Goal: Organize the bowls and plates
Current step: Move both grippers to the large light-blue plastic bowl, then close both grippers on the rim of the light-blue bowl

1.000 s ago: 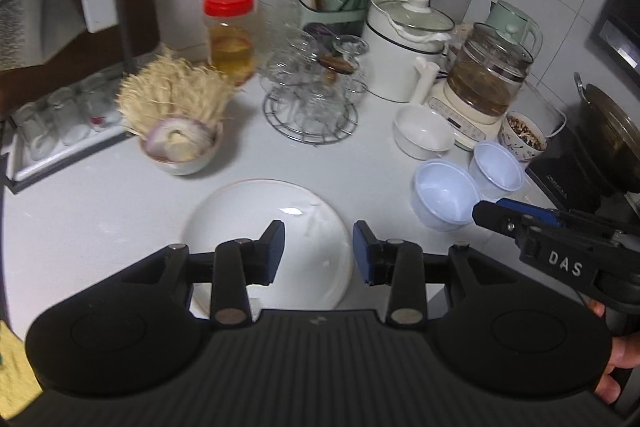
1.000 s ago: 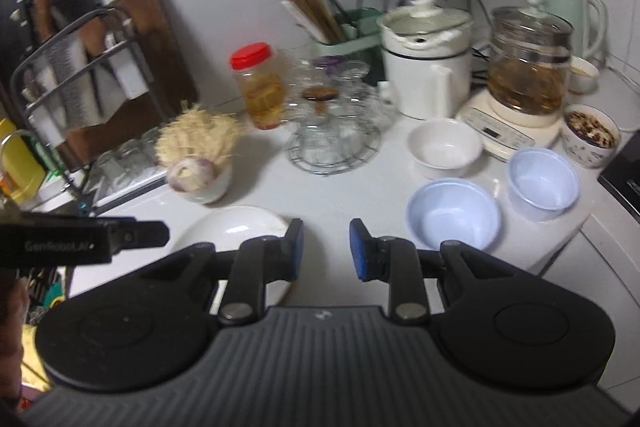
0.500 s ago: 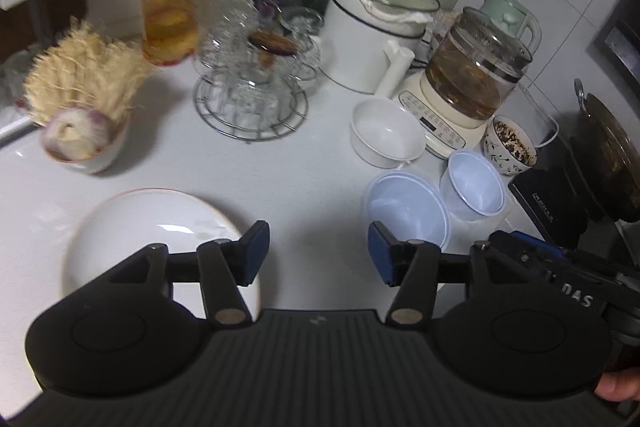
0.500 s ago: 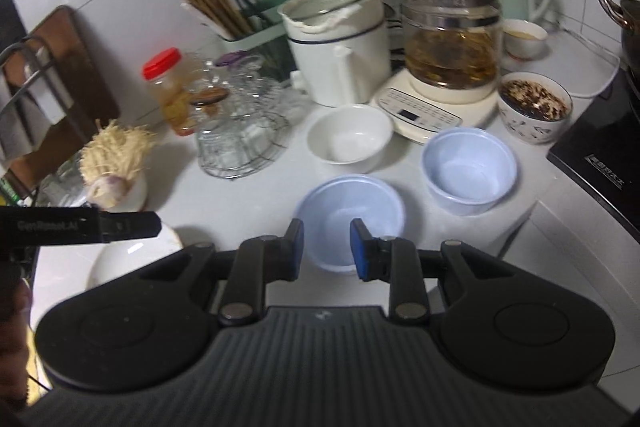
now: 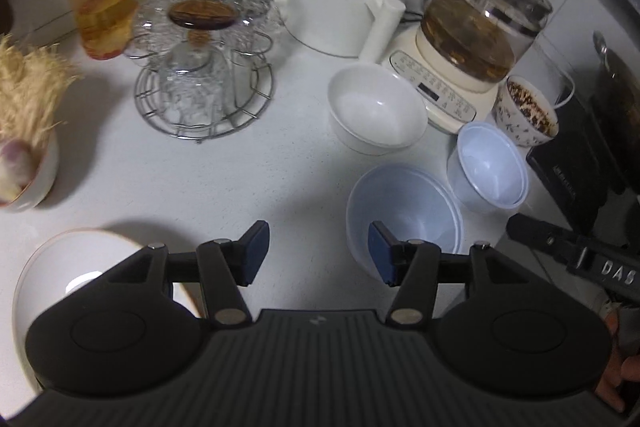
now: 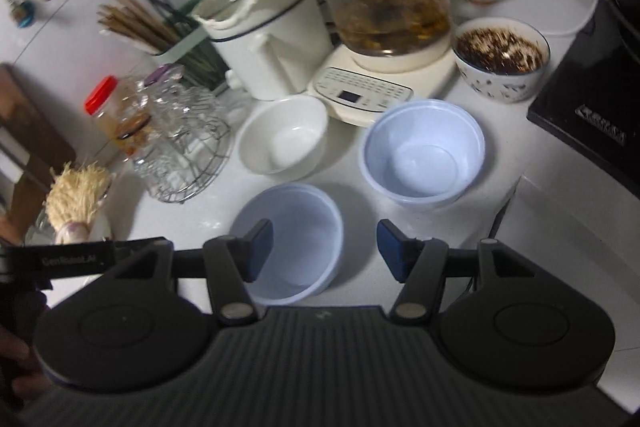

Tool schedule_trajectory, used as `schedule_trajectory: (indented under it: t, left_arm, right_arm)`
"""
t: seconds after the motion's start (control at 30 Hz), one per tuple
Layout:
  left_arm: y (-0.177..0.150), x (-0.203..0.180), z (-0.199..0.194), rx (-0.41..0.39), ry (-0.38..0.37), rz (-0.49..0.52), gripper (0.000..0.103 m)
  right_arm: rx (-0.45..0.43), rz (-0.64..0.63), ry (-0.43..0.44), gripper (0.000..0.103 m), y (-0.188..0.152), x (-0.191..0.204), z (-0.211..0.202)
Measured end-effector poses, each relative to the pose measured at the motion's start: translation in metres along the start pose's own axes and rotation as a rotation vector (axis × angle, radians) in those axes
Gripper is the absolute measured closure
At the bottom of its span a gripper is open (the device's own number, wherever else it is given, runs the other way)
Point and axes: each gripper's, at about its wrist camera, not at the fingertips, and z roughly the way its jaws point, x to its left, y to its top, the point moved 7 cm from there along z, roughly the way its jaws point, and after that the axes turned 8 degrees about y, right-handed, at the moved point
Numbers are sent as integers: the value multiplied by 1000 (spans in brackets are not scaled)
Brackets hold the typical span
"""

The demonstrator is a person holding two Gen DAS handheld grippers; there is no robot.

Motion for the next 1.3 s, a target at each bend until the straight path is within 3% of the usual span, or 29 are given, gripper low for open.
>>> schedule_trajectory:
  t: [0.23, 0.37, 0.6, 0.87, 1.1, 1.3]
  left_arm:
    - [2, -11, 30, 46, -71, -62, 43]
    - [0, -16, 47, 74, -91, -86, 44]
    - [-4, -23, 69, 116, -124, -103, 63]
    - [-9, -26, 80, 145, -133, -105, 82]
    - [-8, -22, 76, 152, -135, -97, 83]
    - [-7, -5, 62, 122, -92, -102, 83]
  right_arm:
    - [41, 125, 7, 43, -5, -26, 18]
    - [79, 125, 10, 51, -8, -30, 29]
    - [142, 109, 67, 68, -12, -25, 51]
    - [201, 101, 86, 80, -17, -19, 72]
    - [218, 98, 115, 83, -20, -12, 75]
    - [222, 63, 157, 84, -17, 7, 80]
